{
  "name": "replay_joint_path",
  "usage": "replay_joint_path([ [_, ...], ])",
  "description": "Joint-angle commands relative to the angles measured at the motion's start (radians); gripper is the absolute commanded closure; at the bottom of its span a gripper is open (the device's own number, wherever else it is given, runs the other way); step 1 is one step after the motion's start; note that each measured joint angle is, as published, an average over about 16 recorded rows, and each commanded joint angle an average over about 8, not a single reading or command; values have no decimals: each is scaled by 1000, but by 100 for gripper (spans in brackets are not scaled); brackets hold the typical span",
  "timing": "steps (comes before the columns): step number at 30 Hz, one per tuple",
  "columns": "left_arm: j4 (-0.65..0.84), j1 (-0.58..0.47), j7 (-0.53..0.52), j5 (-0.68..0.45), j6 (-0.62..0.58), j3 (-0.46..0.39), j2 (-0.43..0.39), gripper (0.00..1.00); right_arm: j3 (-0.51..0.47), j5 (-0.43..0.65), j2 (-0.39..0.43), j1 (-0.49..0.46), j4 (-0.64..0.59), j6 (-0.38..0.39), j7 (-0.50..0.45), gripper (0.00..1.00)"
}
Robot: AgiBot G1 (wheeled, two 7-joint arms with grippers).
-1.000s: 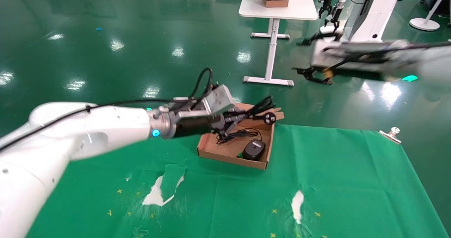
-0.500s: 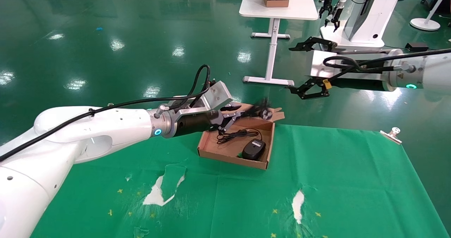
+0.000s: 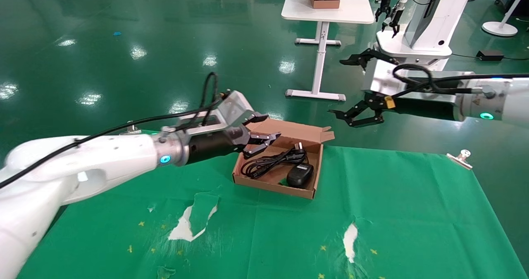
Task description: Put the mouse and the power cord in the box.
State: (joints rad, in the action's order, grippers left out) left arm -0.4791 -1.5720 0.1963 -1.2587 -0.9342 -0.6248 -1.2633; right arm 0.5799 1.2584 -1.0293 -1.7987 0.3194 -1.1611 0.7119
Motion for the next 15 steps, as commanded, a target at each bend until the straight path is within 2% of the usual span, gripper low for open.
replay_joint_path([
  [1,-31,19,-15,20,-22,13,25,0,-11,-20,16,28,37,-13,-34,0],
  [15,-249,154,-119,163,-173,107,201,0,-93,-163,129,223,298,-103,-278,0],
])
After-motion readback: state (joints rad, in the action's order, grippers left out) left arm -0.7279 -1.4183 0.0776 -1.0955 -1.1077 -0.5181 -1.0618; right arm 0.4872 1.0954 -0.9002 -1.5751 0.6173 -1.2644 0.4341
